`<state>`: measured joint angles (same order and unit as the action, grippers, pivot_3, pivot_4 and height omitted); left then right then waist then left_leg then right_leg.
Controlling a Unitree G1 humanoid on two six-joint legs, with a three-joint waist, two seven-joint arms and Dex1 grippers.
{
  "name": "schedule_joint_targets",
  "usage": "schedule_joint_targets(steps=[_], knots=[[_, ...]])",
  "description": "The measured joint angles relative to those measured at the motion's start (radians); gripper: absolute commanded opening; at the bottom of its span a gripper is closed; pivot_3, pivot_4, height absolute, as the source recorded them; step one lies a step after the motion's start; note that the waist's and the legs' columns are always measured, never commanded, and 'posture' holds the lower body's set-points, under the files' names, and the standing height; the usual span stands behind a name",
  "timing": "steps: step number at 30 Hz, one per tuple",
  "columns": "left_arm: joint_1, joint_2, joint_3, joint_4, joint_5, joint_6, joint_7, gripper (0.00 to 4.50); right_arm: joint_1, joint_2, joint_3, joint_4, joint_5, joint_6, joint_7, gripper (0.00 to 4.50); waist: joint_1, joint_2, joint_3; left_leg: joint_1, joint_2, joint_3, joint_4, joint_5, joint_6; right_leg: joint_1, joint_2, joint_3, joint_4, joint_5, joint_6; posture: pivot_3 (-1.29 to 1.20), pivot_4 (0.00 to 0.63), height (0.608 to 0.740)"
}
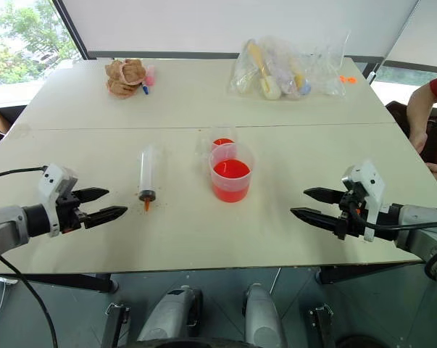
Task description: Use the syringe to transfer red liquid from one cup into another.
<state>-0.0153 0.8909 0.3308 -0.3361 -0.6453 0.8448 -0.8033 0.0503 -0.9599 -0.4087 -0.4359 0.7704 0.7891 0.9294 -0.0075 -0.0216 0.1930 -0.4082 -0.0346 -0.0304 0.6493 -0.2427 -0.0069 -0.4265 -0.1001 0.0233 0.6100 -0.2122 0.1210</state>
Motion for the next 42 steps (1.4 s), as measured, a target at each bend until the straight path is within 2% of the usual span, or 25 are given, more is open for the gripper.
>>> schedule_joint_targets(steps=[19,23,25,27,30,33,37,42], knots=[[-0.063,-0.015,-0.004,0.001,-0.021,0.058,0.044,4.45,-0.002,0.018,0.014,0.014,-0.031,-0.042,0.0,3.25,0.0,0.0,0.0,0.0,0.0,0.0,0.0,0.0,0.0,0.0,0.0,0.0,0.0,0.0,0.0,0.0,0.15,0.737],[-0.233,-0.003,-0.013,-0.002,-0.112,0.245,0.1,4.45,-0.058,0.018,0.033,0.038,-0.04,-0.058,0.004,3.25,0.005,-0.001,0.001,0.0,-0.001,0.0,0.002,0.0,0.0,0.0,0.001,0.0,0.001,0.0,0.001,0.0,0.15,0.737],[-0.356,0.057,-0.07,0.002,-0.13,0.361,0.122,4.45,-0.117,0.014,0.039,0.044,-0.034,-0.06,0.014,3.25,0.002,-0.001,0.001,0.0,-0.001,0.0,0.002,0.0,0.0,0.0,0.001,0.0,0.001,0.0,0.001,0.0,0.15,0.737],[-0.479,0.079,-0.121,0.03,-0.139,0.474,0.138,4.45,-0.176,0.006,0.044,0.05,-0.024,-0.06,0.023,3.25,-0.003,-0.001,0.001,0.0,-0.001,0.0,0.001,0.0,0.0,0.001,0.001,0.0,0.002,0.0,0.002,0.0,0.15,0.737],[-0.755,0.007,-0.243,0.209,-0.11,0.671,0.202,4.45,-0.345,-0.001,0.081,0.057,-0.007,-0.065,0.044,3.25,-0.004,-0.002,0.001,0.0,-0.004,0.0,0.003,0.0,0.0,0.001,0.003,-0.001,0.004,0.002,0.005,0.0,0.15,0.737],[-0.98,-0.065,-0.369,0.455,-0.04,0.754,0.286,4.45,-0.481,0.0,0.129,0.037,0.003,-0.082,0.066,3.25,-0.005,-0.002,0.001,0.0,-0.004,-0.001,0.002,0.0,0.0,0.001,0.003,-0.002,0.004,0.002,0.007,0.0,0.15,0.737],[-1.124,-0.14,-0.471,0.74,0.076,0.76,0.358,4.45,-0.539,0.038,0.202,-0.003,0.013,-0.089,0.07,3.25,-0.008,-0.002,0.001,0.0,-0.004,-0.001,-0.001,0.0,0.0,-0.001,0.003,-0.002,0.005,0.002,0.007,0.0,0.15,0.737],[-1.173,-0.27,-0.537,0.992,0.203,0.671,0.371,4.45,-0.567,0.084,0.247,-0.063,0.02,-0.099,0.042,3.25,-0.001,-0.002,0.001,-0.002,-0.004,-0.001,-0.001,0.0,0.0,-0.002,0.002,-0.002,0.004,0.002,0.007,0.0,0.15,0.737]])
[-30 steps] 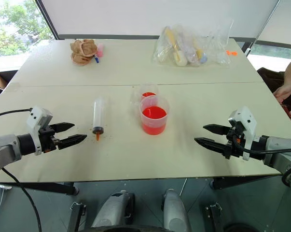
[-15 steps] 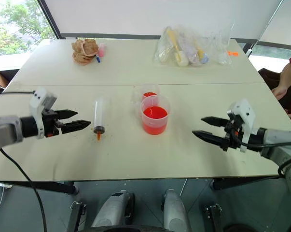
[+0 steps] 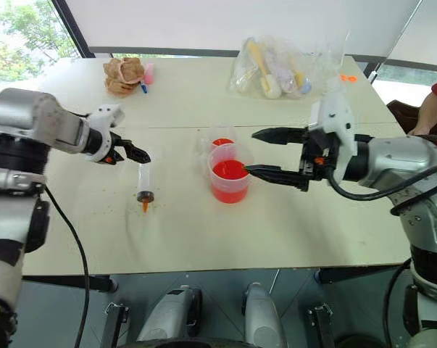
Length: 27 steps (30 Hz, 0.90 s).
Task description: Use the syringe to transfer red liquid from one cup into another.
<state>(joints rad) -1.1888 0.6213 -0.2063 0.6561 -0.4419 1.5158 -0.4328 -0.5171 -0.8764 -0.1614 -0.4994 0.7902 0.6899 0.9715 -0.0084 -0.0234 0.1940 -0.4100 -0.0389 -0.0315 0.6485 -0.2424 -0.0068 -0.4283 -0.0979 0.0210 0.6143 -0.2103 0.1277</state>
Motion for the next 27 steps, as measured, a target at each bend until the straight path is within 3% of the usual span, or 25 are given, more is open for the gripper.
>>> schedule_joint_targets(steps=[6,9,13,14,19,21,24,27], knots=[[-0.059,-0.082,0.022,0.201,0.09,-0.108,-0.017,4.45,0.003,0.01,-0.01,-0.061,0.025,0.012,-0.051,3.25,0.004,0.001,-0.001,0.002,0.001,-0.001,0.001,0.0,0.0,0.002,-0.001,0.0,0.0,0.0,0.0,0.0,0.15,0.737],[-0.072,-0.108,0.039,0.245,0.131,-0.15,-0.008,3.54,0.02,0.007,-0.015,-0.068,0.037,0.022,-0.069,3.25,0.008,0.001,-0.001,0.002,0.001,-0.001,0.001,0.0,0.0,0.003,-0.001,0.0,0.0,0.0,0.0,0.0,0.15,0.737],[-0.072,-0.128,0.041,0.252,0.172,-0.17,-0.021,1.68,0.037,0.0,-0.021,-0.069,0.041,0.024,-0.083,3.25,0.016,0.001,-0.001,0.002,0.001,-0.001,0.002,0.0,0.0,0.003,-0.001,0.001,0.0,0.0,0.0,0.0,0.15,0.737],[-0.073,-0.13,0.05,0.254,0.174,-0.169,-0.023,1.4,0.04,-0.005,-0.022,-0.069,0.042,0.025,-0.085,3.25,0.019,0.001,-0.001,0.002,0.001,-0.001,0.002,0.0,0.0,0.003,-0.001,0.001,0.0,0.0,0.0,0.0,0.15,0.737],[-0.069,-0.131,0.103,0.233,0.172,-0.149,-0.041,1.39,0.067,-0.016,-0.036,-0.069,0.052,0.027,-0.092,3.25,0.021,0.0,-0.001,0.0,0.0,-0.001,0.002,0.0,0.0,0.002,-0.002,0.0,0.0,0.001,0.002,0.0,0.15,0.737],[-0.054,-0.125,0.129,0.154,0.148,-0.159,-0.083,1.39,0.088,-0.014,-0.06,-0.062,0.058,0.029,-0.107,3.25,0.021,-0.001,0.0,-0.002,0.001,-0.001,0.002,0.0,0.0,0.0,-0.002,0.0,0.0,0.001,0.002,0.0,0.15,0.737],[-0.009,-0.141,0.266,-0.182,0.035,-0.297,-0.163,1.39,0.081,0.059,-0.176,0.028,0.089,0.018,-0.198,3.25,0.021,-0.003,0.001,-0.005,0.0,-0.003,0.002,0.0,-0.001,-0.003,-0.005,0.0,-0.001,0.002,0.001,0.0,0.15,0.737],[0.089,-0.225,0.41,-0.557,-0.107,-0.43,-0.2,1.39,0.089,0.073,-0.227,0.11,0.027,-0.032,-0.271,3.25,0.021,0.002,-0.002,-0.003,-0.002,0.0,0.0,0.0,-0.001,-0.003,-0.009,0.002,-0.003,0.003,0.001,0.0,0.15,0.737]])
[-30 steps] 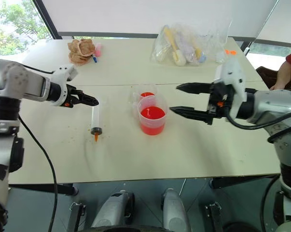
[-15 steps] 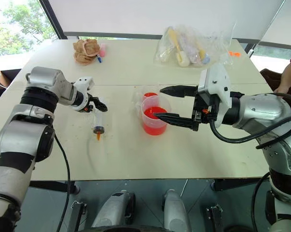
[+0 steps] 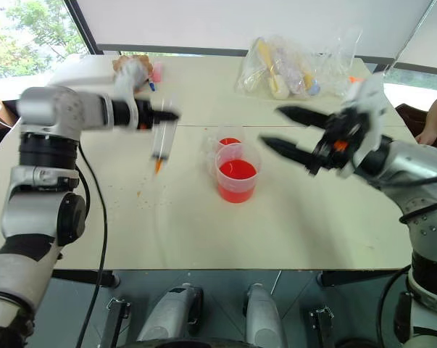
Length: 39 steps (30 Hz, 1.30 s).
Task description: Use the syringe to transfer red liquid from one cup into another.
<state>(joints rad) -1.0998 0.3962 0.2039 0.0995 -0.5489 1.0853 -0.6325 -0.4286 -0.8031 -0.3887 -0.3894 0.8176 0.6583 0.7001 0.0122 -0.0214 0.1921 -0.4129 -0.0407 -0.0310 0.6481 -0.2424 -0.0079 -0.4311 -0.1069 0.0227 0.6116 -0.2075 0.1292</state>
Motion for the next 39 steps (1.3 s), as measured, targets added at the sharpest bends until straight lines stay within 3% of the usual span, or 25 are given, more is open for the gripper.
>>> schedule_joint_targets(steps=[4,8,16,26,39], knots=[[0.19,-0.14,0.037,-0.235,-0.202,0.0,-0.045,1.39,-0.009,0.037,-0.003,0.088,-0.1,-0.08,-0.066,3.25,-0.006,0.001,0.0,0.002,0.001,0.002,0.0,0.0,0.001,0.001,0.002,0.0,0.001,0.0,0.0,0.0,0.15,0.737],[0.223,-0.173,-0.001,-0.251,-0.225,-0.074,-0.049,1.39,-0.074,0.039,0.004,0.13,-0.152,-0.138,-0.094,3.25,-0.009,0.001,0.001,0.003,0.001,0.002,0.002,0.001,0.0,0.002,0.006,0.0,0.002,0.0,0.0,0.0,0.15,0.737],[0.227,-0.173,-0.118,-0.191,-0.13,-0.291,-0.093,1.39,-0.113,0.04,0.027,0.086,-0.112,-0.12,-0.09,3.25,-0.004,0.001,0.001,0.004,0.001,0.002,0.003,0.0,0.001,0.005,0.007,0.0,0.001,0.0,0.0,0.0,0.15,0.737],[0.221,-0.268,-0.227,-0.016,0.023,-0.599,-0.128,1.39,-0.132,0.042,0.049,0.058,-0.083,-0.109,-0.088,3.25,-0.003,0.001,0.001,0.004,0.001,0.002,0.003,0.0,0.001,0.005,0.007,0.0,0.0,0.0,-0.001,0.0,0.15,0.737],[0.282,-0.267,-0.281,0.024,0.098,-0.687,-0.195,1.39,-0.171,0.113,0.217,0.129,-0.221,-0.212,-0.029,3.25,-0.003,0.001,0.001,0.004,0.001,0.001,0.003,0.0,0.001,0.005,0.008,0.0,0.0,0.0,0.0,0.0,0.15,0.737]])
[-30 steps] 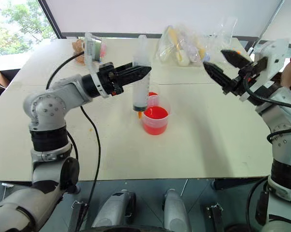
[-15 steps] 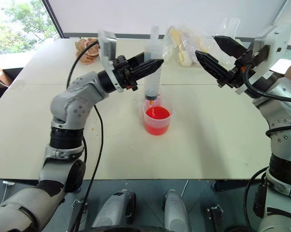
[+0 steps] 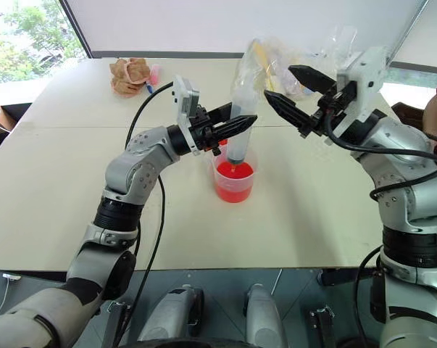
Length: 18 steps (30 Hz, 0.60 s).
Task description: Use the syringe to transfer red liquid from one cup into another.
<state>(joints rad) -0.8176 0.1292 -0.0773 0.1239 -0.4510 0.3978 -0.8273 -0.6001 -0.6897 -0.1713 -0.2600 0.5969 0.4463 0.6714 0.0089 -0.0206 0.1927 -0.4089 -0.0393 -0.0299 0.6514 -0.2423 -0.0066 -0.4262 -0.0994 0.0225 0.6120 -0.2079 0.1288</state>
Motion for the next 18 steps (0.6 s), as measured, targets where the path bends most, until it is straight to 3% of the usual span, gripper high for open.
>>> schedule_joint_targets(steps=[13,16,18], knots=[[0.061,0.008,-0.057,0.007,0.059,-0.063,-0.026,1.39,-0.007,0.057,0.061,0.052,-0.08,-0.042,0.038,3.25,0.001,0.0,0.0,0.0,0.0,-0.001,0.0,0.0,0.0,0.0,0.0,0.0,0.0,0.0,0.0,0.0,0.15,0.737],[0.061,0.007,-0.057,0.012,0.064,-0.069,-0.026,1.39,-0.007,0.077,0.066,0.062,-0.092,-0.058,0.042,2.42,0.0,0.0,0.0,0.0,0.0,-0.001,0.0,0.0,0.0,0.0,0.0,0.0,0.0,0.0,0.0,0.0,0.15,0.737],[0.063,-0.002,-0.065,0.012,0.069,-0.08,-0.029,1.39,-0.007,0.093,0.069,0.068,-0.094,-0.065,0.047,1.43,0.001,0.0,0.0,0.0,0.0,-0.001,0.0,0.0,0.0,0.0,0.0,0.0,0.0,0.0,0.0,0.0,0.15,0.737]])
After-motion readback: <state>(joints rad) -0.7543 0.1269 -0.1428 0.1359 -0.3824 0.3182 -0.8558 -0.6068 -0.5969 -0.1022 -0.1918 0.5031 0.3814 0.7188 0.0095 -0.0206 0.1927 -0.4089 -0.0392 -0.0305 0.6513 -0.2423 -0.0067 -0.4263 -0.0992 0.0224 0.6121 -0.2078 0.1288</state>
